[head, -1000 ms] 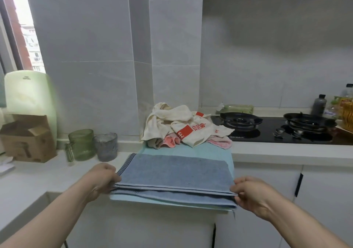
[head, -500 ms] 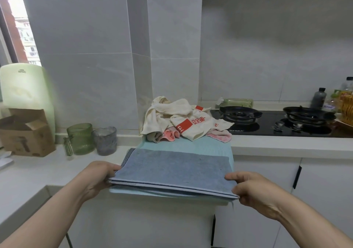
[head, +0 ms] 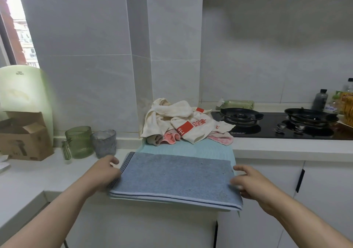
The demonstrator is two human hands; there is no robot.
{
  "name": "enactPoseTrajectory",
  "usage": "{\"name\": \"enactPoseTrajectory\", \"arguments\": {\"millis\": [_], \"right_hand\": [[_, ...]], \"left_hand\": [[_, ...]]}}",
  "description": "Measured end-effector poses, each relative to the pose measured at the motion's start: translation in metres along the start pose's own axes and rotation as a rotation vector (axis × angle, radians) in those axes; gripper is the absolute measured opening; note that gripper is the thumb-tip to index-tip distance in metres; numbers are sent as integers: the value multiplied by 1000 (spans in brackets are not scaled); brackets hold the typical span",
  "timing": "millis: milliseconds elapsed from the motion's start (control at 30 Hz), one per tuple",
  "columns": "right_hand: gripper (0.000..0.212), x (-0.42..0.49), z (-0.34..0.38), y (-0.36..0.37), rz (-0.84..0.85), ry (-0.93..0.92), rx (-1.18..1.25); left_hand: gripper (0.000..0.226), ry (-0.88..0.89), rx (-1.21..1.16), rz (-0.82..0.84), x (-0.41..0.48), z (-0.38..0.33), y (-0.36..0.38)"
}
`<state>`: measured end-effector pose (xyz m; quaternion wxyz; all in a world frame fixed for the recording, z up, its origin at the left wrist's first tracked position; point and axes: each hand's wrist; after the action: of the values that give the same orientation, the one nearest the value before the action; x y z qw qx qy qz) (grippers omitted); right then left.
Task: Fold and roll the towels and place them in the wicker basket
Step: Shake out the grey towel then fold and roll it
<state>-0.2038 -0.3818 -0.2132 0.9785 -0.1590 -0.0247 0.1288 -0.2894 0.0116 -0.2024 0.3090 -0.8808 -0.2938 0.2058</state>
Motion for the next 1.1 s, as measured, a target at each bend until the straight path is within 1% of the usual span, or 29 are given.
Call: {"name": "enactPoseTrajectory", "arguments": {"millis": [33, 67, 100, 167, 233, 300, 367, 467, 567, 667, 700, 767, 800, 867, 900, 967, 1033, 1100], "right_hand": [[33, 9, 3, 1, -39, 16, 24], [34, 19, 6, 1, -67, 31, 39], [35, 29, 9, 3, -82, 48, 57], [28, 44, 15, 7, -106, 90, 88], [22, 56, 19, 11, -126, 134, 90], [22, 66, 22, 12, -139, 165, 71], [18, 75, 21, 13, -164, 188, 67], [5, 86, 17, 13, -213, 224, 84], [5, 92, 7, 12, -235, 257, 129], [3, 98, -5, 9, -236, 268, 115], [8, 99, -9, 8, -247, 249, 99], [28, 102, -14, 7, -262, 197, 48], [32, 104, -16, 8, -262, 163, 12], [32, 107, -21, 13, -265, 110, -40], [31, 107, -22, 15, -270, 101, -63], [27, 103, -24, 17, -278, 97, -118], [17, 95, -20, 16, -233, 97, -157], [27, 86, -14, 15, -161, 110, -139]], "left_hand": [[30, 18, -11, -8, 6, -5, -2], [27, 34, -14, -1, 12, -12, -3], [20, 38, -31, 19, 19, -18, -2], [6, -12, -56, 72, 29, -32, 1], [10, -66, -35, 103, 36, -42, 5], [14, -104, -60, 136, 45, -49, 7], [14, -137, -134, 160, 54, -51, 9], [16, -192, -258, 186, 65, -53, 14], [15, -251, -320, 204, 68, -52, 20], [15, -188, -261, 127, 76, -45, 27], [17, -162, -235, 93, 79, -43, 29], [15, -116, -176, 10, 81, -41, 35], [11, -87, -142, -40, 80, -41, 37], [7, -15, -19, -123, 78, -42, 42], [5, 13, 78, -136, 77, -42, 44], [13, 36, 231, -127, 77, -42, 44], [15, 49, 282, -75, 79, -42, 42], [15, 79, 299, -73, 78, -43, 40]]}}
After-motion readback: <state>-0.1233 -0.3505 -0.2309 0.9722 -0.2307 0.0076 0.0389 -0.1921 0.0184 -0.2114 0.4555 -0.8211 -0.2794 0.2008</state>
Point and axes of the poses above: each hand's wrist, its own x-axis towards the middle knuckle, its own y-axis out of the palm, z = x × y, and after that the axes turned 12 degrees about -y, right-handed
